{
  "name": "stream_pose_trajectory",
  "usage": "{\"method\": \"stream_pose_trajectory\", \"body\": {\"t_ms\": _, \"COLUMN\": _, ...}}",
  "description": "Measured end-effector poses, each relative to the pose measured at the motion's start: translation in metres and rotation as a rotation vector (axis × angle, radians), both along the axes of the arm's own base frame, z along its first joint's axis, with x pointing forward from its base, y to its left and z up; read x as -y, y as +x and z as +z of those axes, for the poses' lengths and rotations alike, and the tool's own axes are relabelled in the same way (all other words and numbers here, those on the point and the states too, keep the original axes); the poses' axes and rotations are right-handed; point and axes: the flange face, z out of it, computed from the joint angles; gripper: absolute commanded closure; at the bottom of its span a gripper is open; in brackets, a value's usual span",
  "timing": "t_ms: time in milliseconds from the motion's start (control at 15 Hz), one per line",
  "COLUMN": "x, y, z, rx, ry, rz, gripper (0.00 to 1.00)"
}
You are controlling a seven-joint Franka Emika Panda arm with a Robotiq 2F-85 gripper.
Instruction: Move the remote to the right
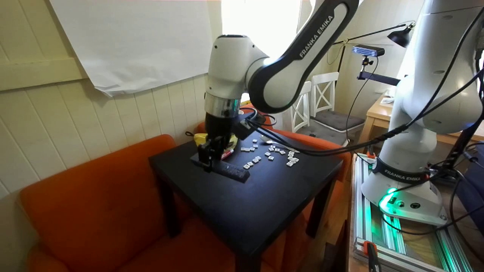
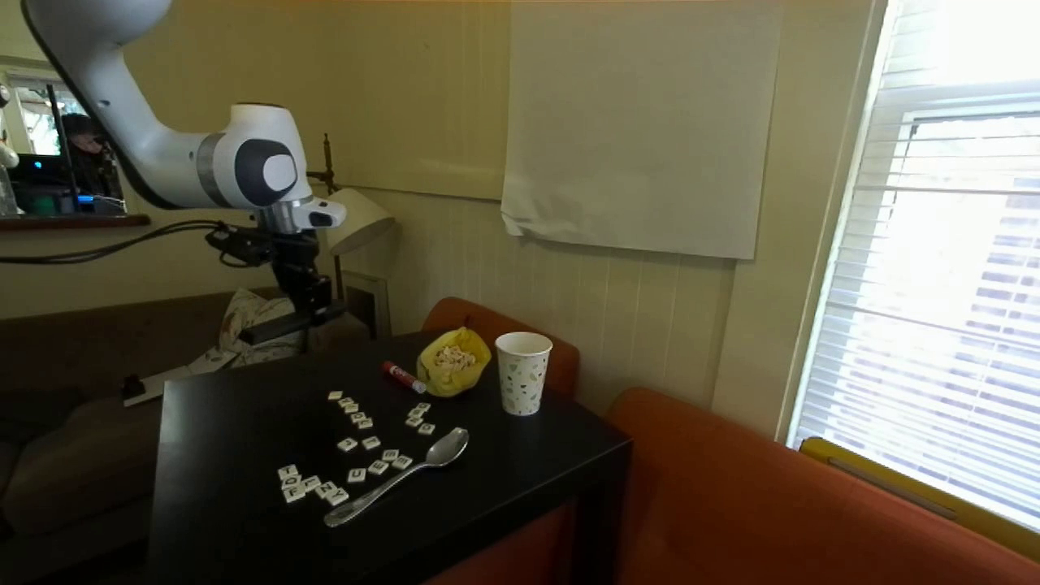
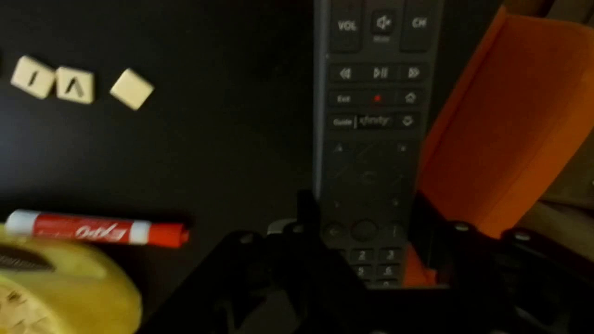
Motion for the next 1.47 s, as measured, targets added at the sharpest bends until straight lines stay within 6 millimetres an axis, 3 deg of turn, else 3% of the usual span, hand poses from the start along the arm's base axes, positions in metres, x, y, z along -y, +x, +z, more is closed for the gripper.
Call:
{"method": "stream_pose_trajectory", "body": {"t_ms": 200, "x": 0.048, "y": 0.034, "z": 0.035, "rx": 0.058, "ry": -0.063, "rz": -0.061, "gripper": 0.74}}
{"method": "stream_pose_trajectory", "body": {"t_ms": 400, "x": 0.092, "y": 0.053, "z": 0.052, "rx": 0.104, "ry": -0.114, "rz": -0.142, "gripper": 0.74}}
{"method": "stream_pose_trajectory", "body": {"t_ms": 467, "x": 0.104, "y": 0.057, "z": 0.054, "rx": 0.119, "ry": -0.130, "rz": -0.176, "gripper": 0.49}}
{"method": "stream_pose_trajectory", "body": {"t_ms": 600, "x": 0.112, "y": 0.059, "z": 0.053, "rx": 0.118, "ry": -0.135, "rz": -0.188, "gripper": 0.49}}
{"method": "stream_pose_trajectory", "body": {"t_ms": 800, "x": 0.105, "y": 0.057, "z": 0.051, "rx": 0.115, "ry": -0.135, "rz": -0.174, "gripper": 0.49}}
{"method": "stream_pose_trajectory", "body": {"t_ms": 867, "x": 0.105, "y": 0.057, "z": 0.051, "rx": 0.115, "ry": -0.135, "rz": -0.174, "gripper": 0.74}}
{"method": "stream_pose_trajectory", "body": {"t_ms": 1067, "x": 0.113, "y": 0.060, "z": 0.049, "rx": 0.112, "ry": -0.138, "rz": -0.189, "gripper": 0.74}}
{"method": "stream_pose_trajectory", "body": {"t_ms": 1200, "x": 0.142, "y": 0.072, "z": 0.047, "rx": 0.109, "ry": -0.142, "rz": -0.247, "gripper": 0.74}}
{"method": "stream_pose_trajectory", "body": {"t_ms": 1467, "x": 0.237, "y": 0.105, "z": 0.048, "rx": 0.114, "ry": -0.160, "rz": -0.418, "gripper": 0.74}}
